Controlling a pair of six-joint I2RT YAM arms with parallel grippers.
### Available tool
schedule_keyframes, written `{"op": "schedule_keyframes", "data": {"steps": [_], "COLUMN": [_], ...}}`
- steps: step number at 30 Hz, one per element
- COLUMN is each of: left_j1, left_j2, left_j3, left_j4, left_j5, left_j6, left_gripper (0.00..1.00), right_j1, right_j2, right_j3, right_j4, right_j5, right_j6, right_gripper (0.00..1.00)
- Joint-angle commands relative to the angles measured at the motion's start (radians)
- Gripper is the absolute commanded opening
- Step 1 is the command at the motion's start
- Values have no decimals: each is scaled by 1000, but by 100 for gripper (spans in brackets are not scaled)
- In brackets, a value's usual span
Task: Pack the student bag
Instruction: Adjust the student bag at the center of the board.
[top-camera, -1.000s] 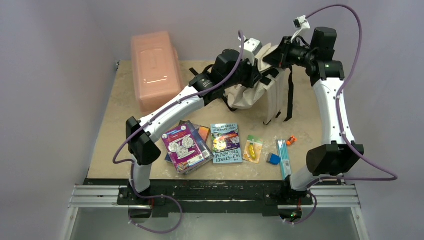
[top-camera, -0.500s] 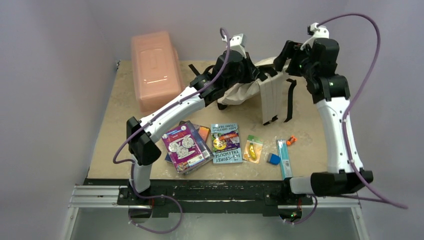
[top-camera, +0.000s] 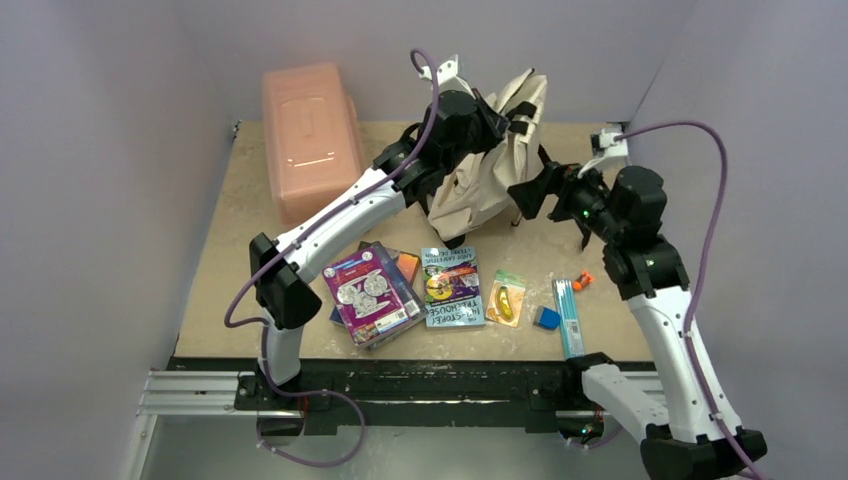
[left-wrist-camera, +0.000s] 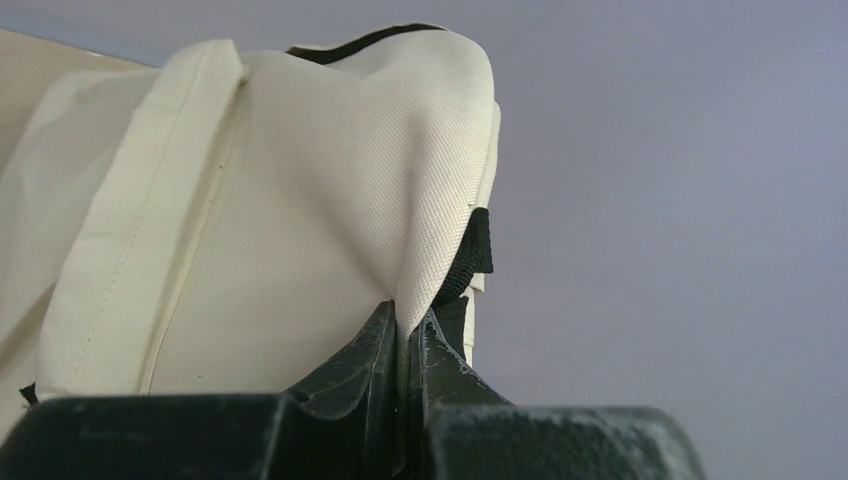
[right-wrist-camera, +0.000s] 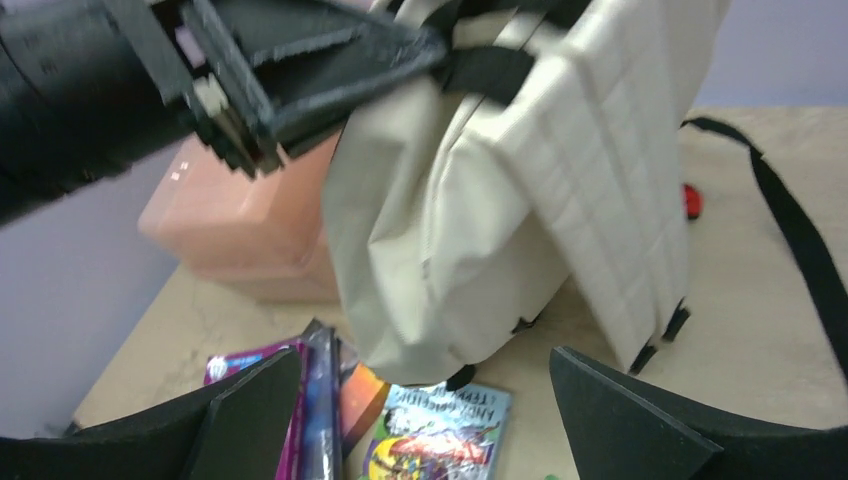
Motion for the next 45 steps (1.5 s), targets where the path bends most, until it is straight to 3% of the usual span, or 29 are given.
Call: {"op": "schedule_keyframes", "data": {"steps": [1, 6, 11, 14, 16, 22, 23, 28, 32, 39, 45], "left_j1": [0, 1, 1, 3, 10, 64, 75, 92, 101, 107, 115], "left_j2": [-39, -38, -51, -75, -95, -121, -118, -145, -240, -375, -318], "left_j3": [82, 83, 80, 43, 17, -11, 4, -12, -188, -527, -583], "left_j4": [149, 145, 131, 132, 136, 112, 86, 19, 68, 231, 218], "left_j5": [6, 21, 17, -4, -6, 143, 164, 256, 288, 269, 269], "left_j6": [-65, -92, -84, -49, -23, 50, 67, 247, 404, 472, 419], "left_gripper": [0, 0, 0, 0, 0, 0, 4, 52, 73, 75, 73], "right_j1": [92, 187, 200, 199, 197, 181, 173, 121, 74, 39, 35], "right_j2": [-18, 65, 102, 109, 108, 132, 139, 145, 154, 181, 204], "right_j3": [-121, -161, -163, -159, -178, -211, -208, -186, -160, -109, -85], "right_j4": [200, 283, 323, 325, 366, 435, 435, 459, 472, 423, 395], "right_j5": [-43, 191, 444, 511, 520, 386, 365, 211, 123, 76, 29], "right_j6": [-27, -82, -70, -94, -113, -199, -200, -201, -162, -188, -177], "right_gripper": [99, 99, 86, 59, 48, 0, 0, 0, 0, 4, 5]}}
